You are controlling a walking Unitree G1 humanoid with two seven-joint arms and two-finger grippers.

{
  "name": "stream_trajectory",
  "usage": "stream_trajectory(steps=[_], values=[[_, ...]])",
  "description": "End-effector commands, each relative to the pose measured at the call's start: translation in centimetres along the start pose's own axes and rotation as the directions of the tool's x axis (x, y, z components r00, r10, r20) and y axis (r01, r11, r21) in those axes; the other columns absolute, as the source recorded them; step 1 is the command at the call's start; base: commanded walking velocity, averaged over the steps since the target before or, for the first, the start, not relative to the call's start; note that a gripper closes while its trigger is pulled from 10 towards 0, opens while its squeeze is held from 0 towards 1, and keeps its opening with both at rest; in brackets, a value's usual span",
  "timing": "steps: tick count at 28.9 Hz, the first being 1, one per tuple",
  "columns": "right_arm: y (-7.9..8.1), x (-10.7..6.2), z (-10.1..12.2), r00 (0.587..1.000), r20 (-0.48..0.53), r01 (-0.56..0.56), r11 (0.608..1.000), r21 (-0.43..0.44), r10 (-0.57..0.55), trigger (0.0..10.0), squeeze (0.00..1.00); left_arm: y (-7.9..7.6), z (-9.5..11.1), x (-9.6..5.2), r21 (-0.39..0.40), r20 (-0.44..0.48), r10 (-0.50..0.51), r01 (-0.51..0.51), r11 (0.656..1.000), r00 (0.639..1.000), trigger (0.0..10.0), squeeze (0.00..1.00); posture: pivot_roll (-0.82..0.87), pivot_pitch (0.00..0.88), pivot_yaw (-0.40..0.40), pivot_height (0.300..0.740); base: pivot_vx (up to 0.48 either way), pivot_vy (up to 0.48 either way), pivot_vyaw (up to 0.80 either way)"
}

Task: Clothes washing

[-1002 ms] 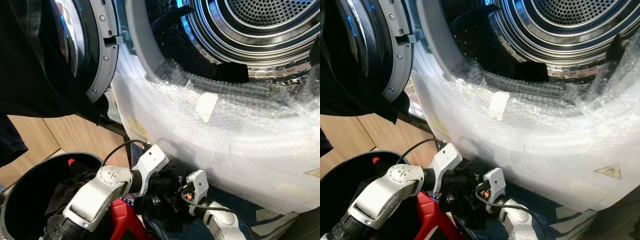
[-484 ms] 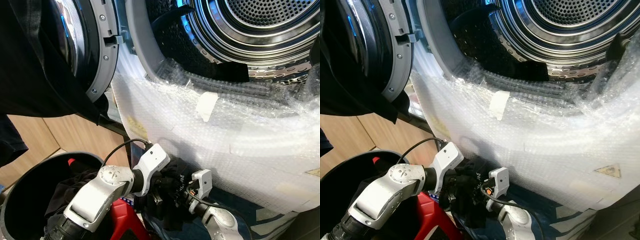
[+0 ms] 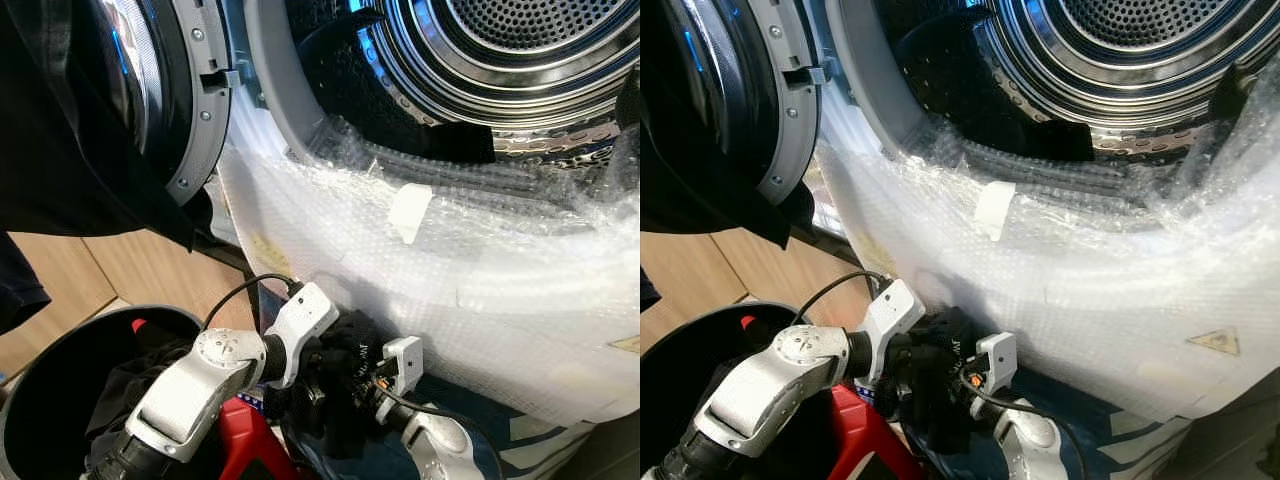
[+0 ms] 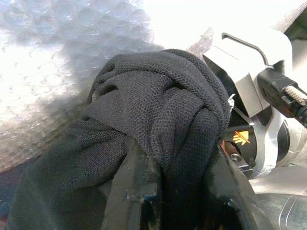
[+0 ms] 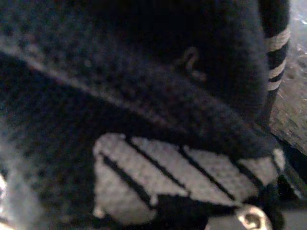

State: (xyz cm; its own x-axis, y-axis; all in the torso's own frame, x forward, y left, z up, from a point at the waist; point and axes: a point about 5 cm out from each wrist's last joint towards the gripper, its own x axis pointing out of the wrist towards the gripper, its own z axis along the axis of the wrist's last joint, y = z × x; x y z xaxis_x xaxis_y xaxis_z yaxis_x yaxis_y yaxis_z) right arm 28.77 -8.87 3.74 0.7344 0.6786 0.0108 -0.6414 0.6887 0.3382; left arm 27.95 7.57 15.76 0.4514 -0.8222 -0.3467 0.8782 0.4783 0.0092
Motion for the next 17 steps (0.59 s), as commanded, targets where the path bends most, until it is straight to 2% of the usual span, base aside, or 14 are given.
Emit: stream_trajectory(steps=[1,14,15,16,17], values=[[-0.3,0.0,0.8,0.999,0.047,0.018,1.000,-0.010,-0.018,0.0,0.00,-0.1,0.2,-0.5,-0.009,0.014,0.001,-0.001,1.000,1.000,0.0,0.00,0.18,0.046,0.064,0.740,0.000,0.000,0.00],[-0.5,-0.5,0.6,0.998,0.057,0.034,0.999,-0.016,-0.033,0.0,0.00,0.2,0.1,-1.2,-0.026,0.024,0.032,-0.032,0.999,0.999,0.0,0.00,0.17,0.028,0.069,0.740,0.000,0.000,0.00],[-0.3,-0.7,0.6,0.997,0.066,0.029,0.999,-0.020,-0.027,0.0,0.00,0.0,-0.1,-1.6,-0.033,0.026,0.043,-0.042,0.999,0.999,1.3,0.00,0.16,0.022,0.067,0.740,0.000,0.000,0.00],[-0.3,-0.9,0.6,0.997,0.071,0.025,0.999,-0.020,-0.024,0.0,0.00,-0.1,-0.1,-1.8,-0.032,0.028,0.052,-0.052,0.998,0.998,4.4,0.00,0.16,0.022,0.067,0.740,0.000,0.000,0.00],[-0.3,-1.0,0.6,0.997,0.075,0.023,1.000,-0.019,-0.022,0.0,0.00,-0.1,-0.2,-1.9,-0.031,0.030,0.059,-0.058,0.998,0.998,4.4,0.00,0.17,0.017,0.062,0.740,0.000,0.000,0.00]])
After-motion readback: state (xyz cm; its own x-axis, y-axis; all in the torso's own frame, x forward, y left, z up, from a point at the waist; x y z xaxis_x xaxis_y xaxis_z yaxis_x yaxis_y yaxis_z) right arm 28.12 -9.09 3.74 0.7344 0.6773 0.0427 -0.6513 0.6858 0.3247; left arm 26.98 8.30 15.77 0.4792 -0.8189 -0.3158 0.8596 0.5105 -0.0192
